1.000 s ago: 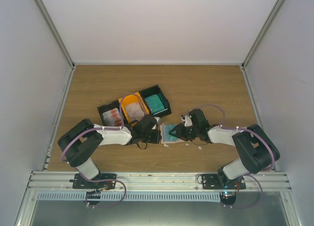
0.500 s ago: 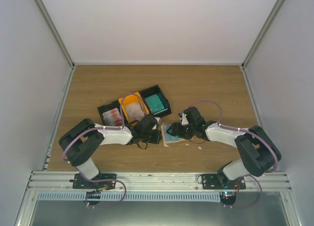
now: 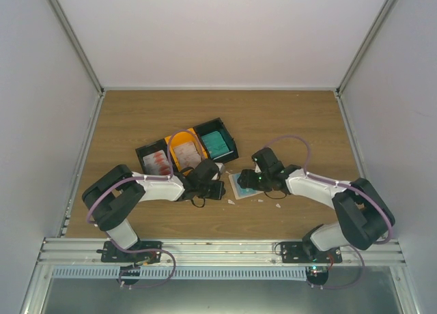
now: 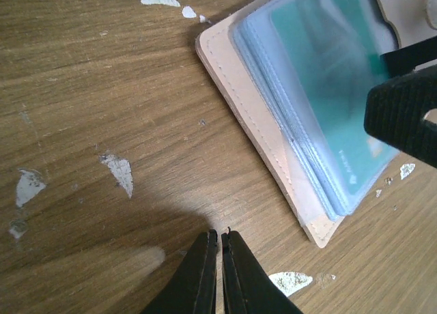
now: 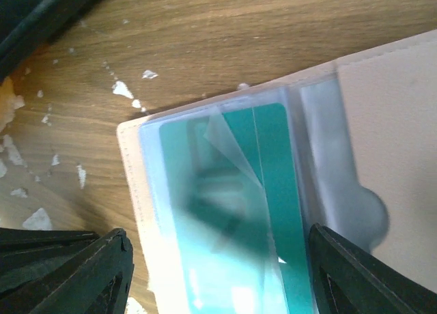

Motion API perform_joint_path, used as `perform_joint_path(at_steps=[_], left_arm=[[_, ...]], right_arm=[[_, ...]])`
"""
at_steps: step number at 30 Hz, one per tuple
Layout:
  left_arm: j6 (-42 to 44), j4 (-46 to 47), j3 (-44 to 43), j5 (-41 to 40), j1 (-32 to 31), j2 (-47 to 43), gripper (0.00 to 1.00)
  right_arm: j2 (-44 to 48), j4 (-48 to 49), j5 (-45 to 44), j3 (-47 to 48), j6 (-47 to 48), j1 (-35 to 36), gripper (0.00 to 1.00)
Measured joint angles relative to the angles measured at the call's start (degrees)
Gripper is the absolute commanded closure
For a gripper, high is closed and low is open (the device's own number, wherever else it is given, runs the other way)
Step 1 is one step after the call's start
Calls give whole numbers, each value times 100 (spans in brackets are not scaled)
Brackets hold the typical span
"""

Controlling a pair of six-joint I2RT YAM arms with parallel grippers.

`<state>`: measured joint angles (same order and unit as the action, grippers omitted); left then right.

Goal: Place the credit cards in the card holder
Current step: Insert the credit card into the card holder.

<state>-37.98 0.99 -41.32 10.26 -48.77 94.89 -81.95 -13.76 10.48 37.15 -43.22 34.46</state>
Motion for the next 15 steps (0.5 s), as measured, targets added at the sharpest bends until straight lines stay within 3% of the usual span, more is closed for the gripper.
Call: perform_joint_path(at_steps=[15], left_arm=[[0, 0, -15, 2, 0, 2, 91]], right_arm=[[-400, -496, -616, 389, 382, 199, 37]])
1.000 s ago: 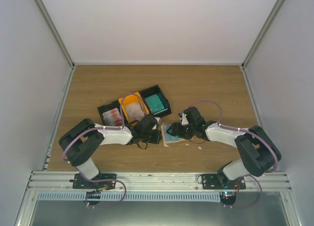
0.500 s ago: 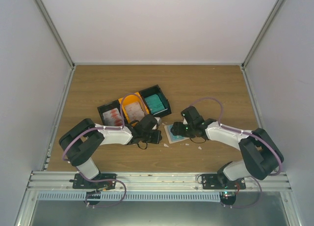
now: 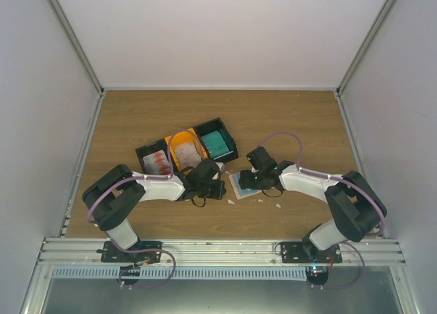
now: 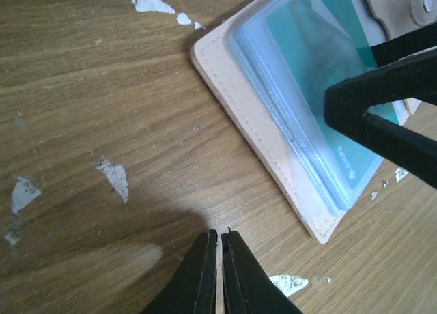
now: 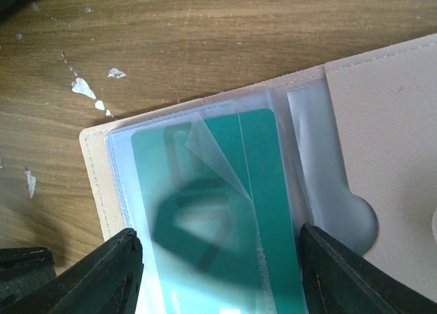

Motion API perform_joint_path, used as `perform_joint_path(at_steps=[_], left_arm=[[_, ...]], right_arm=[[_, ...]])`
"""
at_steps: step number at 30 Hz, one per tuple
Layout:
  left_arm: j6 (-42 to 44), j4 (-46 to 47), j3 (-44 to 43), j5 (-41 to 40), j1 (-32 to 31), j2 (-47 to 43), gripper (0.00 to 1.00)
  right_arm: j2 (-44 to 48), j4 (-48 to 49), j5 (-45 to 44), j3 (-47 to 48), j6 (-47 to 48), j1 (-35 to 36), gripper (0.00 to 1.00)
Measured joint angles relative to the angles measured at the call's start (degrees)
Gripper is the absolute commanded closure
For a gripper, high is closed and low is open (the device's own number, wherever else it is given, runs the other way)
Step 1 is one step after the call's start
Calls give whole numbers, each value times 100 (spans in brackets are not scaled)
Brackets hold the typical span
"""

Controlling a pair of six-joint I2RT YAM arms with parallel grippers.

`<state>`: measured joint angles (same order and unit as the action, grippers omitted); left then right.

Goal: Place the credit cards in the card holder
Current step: Insert the credit card into the card holder.

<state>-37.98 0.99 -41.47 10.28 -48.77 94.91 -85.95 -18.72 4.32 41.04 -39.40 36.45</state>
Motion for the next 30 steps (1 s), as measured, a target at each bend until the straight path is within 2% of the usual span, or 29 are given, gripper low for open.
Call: perform_joint_path(at_steps=[20, 30], left_arm=[[114, -114, -450, -22, 0, 387, 92], [157, -190, -483, -83, 0, 385, 92]], right_arm=[[-428, -105, -157, 426, 601, 446, 43], [-426, -42, -48, 428, 662, 459, 42]])
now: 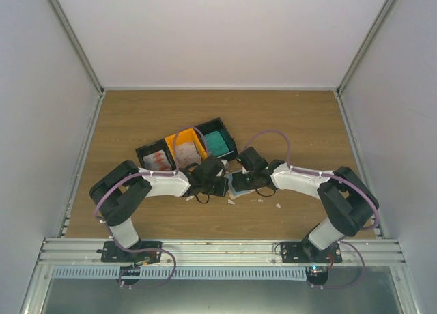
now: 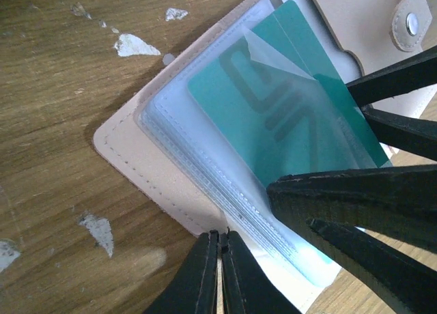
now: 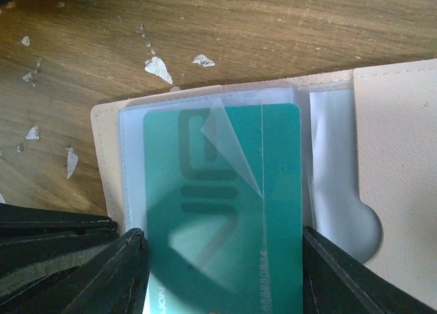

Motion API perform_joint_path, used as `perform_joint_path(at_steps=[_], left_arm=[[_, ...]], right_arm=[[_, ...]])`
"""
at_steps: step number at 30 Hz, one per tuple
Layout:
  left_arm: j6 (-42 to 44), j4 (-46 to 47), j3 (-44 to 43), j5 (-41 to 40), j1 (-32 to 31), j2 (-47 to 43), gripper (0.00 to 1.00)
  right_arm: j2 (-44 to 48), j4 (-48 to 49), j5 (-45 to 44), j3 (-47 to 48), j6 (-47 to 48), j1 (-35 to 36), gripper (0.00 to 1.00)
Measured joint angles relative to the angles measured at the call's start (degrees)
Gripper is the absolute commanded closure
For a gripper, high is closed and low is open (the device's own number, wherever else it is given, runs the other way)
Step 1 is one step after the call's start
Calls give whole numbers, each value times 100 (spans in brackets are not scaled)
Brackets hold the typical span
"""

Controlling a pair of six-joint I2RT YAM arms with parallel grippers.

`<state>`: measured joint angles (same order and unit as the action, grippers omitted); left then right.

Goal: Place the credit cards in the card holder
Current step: Insert the credit card into the card holder.

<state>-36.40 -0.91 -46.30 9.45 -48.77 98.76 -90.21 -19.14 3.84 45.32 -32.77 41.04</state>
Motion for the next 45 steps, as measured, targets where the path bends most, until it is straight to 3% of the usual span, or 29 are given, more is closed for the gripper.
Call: perform_joint_path(at_steps=[10, 15, 21, 26, 32, 45], left_arm=[[2, -26, -11, -118, 0, -11, 92], [7, -125, -9, -114, 0, -114, 95], [22, -105, -11, -17, 15, -229, 95], [15, -98, -11, 63, 35, -216, 96], [0, -15, -42, 111, 50, -85, 96], [-7, -15, -74, 109, 55, 42, 97]], right_arm=[[109, -59, -273, 74, -24, 48, 42], [109, -70, -411, 205, -55, 48, 53], [7, -151, -535, 284, -114, 48, 55], [-101, -293, -761, 291, -214, 44, 66], [-219, -289, -804, 297, -267, 24, 73], [-251, -131, -420, 313, -258, -48, 74]])
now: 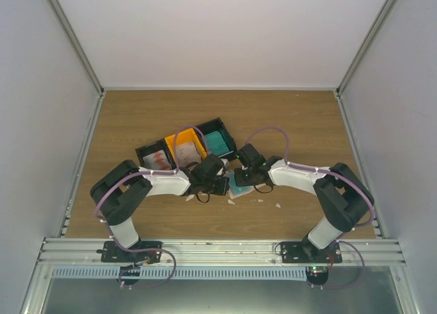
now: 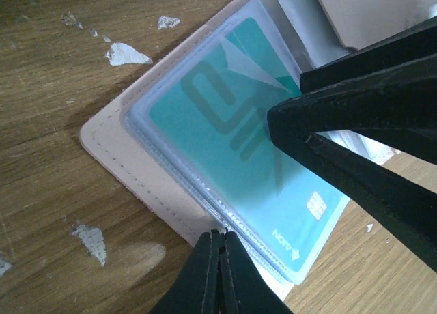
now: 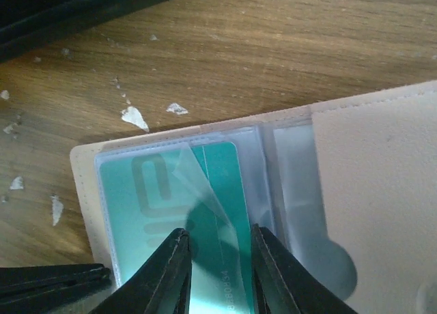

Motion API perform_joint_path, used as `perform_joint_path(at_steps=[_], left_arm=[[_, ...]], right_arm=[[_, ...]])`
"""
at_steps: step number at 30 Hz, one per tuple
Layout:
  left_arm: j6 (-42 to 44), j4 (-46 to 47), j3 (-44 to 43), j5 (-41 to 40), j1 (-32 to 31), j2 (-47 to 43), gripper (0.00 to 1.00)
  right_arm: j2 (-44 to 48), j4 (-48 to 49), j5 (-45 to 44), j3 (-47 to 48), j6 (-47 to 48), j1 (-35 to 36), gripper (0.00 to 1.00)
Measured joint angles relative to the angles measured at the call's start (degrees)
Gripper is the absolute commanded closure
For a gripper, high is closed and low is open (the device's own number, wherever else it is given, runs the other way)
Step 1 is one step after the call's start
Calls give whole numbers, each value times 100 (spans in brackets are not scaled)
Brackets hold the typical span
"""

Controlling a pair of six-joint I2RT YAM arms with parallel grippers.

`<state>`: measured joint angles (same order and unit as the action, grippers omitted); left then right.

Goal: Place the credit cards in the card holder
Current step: Insert the credit card into the card holder.

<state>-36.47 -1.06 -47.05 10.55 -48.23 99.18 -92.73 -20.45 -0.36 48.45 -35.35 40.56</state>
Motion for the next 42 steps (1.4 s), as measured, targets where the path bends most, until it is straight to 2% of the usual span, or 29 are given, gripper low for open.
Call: perform_joint_path(at_steps=[12, 19, 25, 33, 42], left_arm=[[0, -4, -55, -2, 2, 42, 96], [4, -4, -59, -11, 11, 31, 95], [-26, 9, -50, -55, 11, -214, 80], [-330, 245, 149, -46, 66, -496, 65], [-662, 498, 332, 155, 181, -494, 62]], right_arm=[[63, 131, 334, -2, 13, -114, 62], [649, 46, 149, -2, 17, -157, 59], [831, -149, -87, -20, 164, -275, 58], [595, -446, 28, -96, 518, -258, 61], [229, -470, 175, -195, 588, -214, 75]])
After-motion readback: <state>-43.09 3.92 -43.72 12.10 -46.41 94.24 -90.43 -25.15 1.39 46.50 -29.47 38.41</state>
